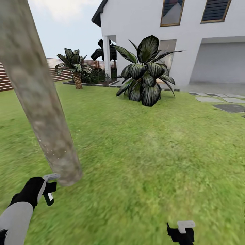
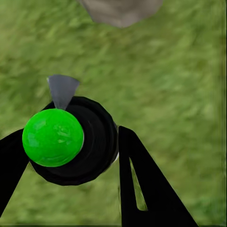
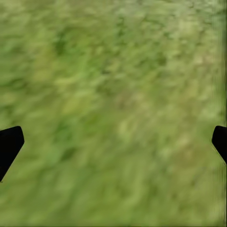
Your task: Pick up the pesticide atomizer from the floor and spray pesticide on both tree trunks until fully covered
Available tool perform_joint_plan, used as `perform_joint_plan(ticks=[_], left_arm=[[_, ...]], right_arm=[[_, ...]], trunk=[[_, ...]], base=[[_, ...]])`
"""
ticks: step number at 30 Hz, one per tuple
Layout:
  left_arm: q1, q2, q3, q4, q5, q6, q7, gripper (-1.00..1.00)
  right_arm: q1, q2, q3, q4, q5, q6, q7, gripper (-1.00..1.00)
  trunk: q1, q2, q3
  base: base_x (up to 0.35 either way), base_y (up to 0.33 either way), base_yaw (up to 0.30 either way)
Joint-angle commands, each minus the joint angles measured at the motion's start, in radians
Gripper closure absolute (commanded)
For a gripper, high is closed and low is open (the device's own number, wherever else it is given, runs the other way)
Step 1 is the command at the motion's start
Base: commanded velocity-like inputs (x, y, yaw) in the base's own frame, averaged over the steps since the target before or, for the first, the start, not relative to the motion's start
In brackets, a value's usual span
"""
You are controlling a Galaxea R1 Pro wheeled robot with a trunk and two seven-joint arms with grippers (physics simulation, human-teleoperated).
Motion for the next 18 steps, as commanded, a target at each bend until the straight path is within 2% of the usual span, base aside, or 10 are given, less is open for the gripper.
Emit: perform_joint_plan(ticks=[1,11,18], left_arm=[[-0.001,-0.001,0.006,-0.003,-0.011,0.004,-0.009,1.00],[-0.001,-0.001,0.006,-0.003,-0.010,0.004,-0.009,1.00],[-0.001,-0.002,0.006,-0.003,-0.010,0.004,-0.009,1.00]], right_arm=[[0.000,0.000,0.009,0.000,-0.007,-0.002,-0.003,-1.00],[0.000,0.000,0.009,0.000,-0.007,-0.002,-0.003,-1.00],[0.000,0.001,0.009,0.000,-0.007,-0.002,-0.003,-1.00]], trunk=[[0.000,0.000,-0.001],[0.000,0.000,-0.001],[0.000,0.000,-0.001]], base=[[0.001,-0.271,0.000],[0.110,-0.267,0.008],[0.155,-0.254,0.226]])
